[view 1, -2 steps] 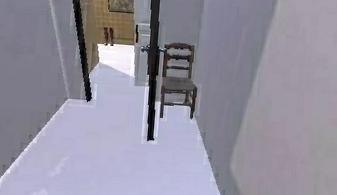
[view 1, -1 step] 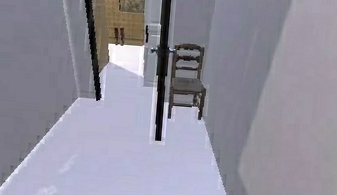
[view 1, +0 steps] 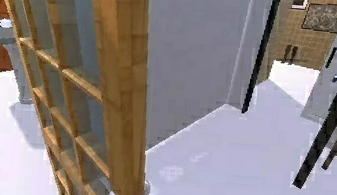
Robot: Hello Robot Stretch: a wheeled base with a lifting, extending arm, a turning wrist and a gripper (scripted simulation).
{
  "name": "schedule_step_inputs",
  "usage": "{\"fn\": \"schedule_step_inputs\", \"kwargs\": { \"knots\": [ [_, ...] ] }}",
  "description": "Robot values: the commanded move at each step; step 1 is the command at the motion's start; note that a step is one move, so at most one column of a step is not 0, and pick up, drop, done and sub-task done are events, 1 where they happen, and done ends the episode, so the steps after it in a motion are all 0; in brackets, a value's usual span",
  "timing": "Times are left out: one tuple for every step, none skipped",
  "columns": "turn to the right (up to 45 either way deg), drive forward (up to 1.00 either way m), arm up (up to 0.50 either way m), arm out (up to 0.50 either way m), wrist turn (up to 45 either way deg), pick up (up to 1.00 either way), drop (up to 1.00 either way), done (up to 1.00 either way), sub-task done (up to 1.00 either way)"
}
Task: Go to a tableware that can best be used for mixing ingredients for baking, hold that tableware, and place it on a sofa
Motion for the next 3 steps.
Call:
{"fn": "schedule_step_inputs", "kwargs": {
  "knots": [
    [0.0,0.2,0.0,0.0,0.0,0.0,0.0,0.0,0.0],
    [45.0,0.0,0.0,0.0,0.0,0.0,0.0,0.0,0.0],
    [18.0,0.0,0.0,0.0,0.0,0.0,0.0,0.0,0.0]
  ]
}}
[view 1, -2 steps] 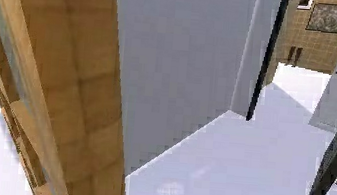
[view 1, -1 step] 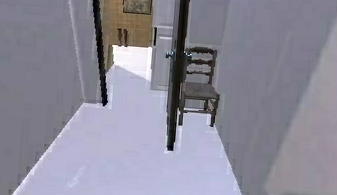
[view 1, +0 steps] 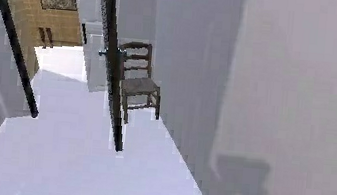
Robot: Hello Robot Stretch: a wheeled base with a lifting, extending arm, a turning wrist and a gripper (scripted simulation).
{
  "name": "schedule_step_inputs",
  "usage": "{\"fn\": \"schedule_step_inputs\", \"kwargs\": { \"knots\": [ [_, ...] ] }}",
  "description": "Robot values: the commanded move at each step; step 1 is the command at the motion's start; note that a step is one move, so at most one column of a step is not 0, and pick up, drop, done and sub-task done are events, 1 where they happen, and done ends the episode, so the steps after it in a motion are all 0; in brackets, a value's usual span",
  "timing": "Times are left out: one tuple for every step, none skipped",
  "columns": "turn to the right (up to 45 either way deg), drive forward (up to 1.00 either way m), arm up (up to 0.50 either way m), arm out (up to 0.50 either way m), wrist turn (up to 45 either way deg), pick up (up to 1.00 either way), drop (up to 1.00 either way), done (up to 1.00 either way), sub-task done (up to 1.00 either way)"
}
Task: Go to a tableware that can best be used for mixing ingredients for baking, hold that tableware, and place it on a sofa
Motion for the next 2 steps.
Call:
{"fn": "schedule_step_inputs", "kwargs": {
  "knots": [
    [0.0,0.4,0.0,0.0,0.0,0.0,0.0,0.0,0.0],
    [-45.0,0.0,0.0,0.0,0.0,0.0,0.0,0.0,0.0]
  ]
}}
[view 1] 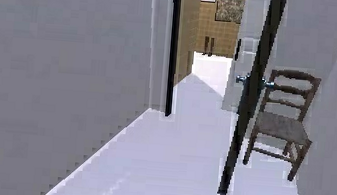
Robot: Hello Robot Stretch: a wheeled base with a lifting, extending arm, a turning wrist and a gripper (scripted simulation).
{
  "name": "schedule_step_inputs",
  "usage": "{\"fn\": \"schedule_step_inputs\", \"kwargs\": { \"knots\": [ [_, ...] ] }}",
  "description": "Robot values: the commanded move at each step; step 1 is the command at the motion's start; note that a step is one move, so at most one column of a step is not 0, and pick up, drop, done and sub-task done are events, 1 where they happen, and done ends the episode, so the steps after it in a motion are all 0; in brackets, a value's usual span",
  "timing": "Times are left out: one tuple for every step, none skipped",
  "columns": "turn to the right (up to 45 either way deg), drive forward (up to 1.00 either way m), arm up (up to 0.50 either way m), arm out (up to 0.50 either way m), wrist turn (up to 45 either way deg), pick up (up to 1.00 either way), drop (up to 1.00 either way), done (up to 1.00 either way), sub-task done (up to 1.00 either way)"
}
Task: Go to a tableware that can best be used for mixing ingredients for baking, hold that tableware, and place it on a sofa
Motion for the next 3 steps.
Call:
{"fn": "schedule_step_inputs", "kwargs": {
  "knots": [
    [-6.0,0.0,0.0,0.0,0.0,0.0,0.0,0.0,0.0],
    [0.0,1.0,0.0,0.0,0.0,0.0,0.0,0.0,0.0],
    [0.0,0.2,0.0,0.0,0.0,0.0,0.0,0.0,0.0]
  ]
}}
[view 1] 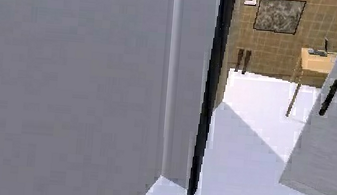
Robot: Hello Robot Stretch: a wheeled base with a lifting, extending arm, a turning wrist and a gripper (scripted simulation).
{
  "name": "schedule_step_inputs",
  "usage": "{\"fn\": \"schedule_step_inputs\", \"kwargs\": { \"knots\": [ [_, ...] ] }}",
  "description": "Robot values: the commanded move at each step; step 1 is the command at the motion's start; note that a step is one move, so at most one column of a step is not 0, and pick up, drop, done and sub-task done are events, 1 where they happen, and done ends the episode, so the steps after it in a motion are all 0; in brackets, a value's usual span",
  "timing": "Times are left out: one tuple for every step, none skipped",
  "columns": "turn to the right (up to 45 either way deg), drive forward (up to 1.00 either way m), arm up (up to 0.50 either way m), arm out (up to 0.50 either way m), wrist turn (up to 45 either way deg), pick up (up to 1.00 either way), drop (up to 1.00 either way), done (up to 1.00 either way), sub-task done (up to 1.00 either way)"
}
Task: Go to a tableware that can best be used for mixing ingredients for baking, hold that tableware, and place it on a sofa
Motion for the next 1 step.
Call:
{"fn": "schedule_step_inputs", "kwargs": {
  "knots": [
    [27.0,0.0,0.0,0.0,0.0,0.0,0.0,0.0,0.0]
  ]
}}
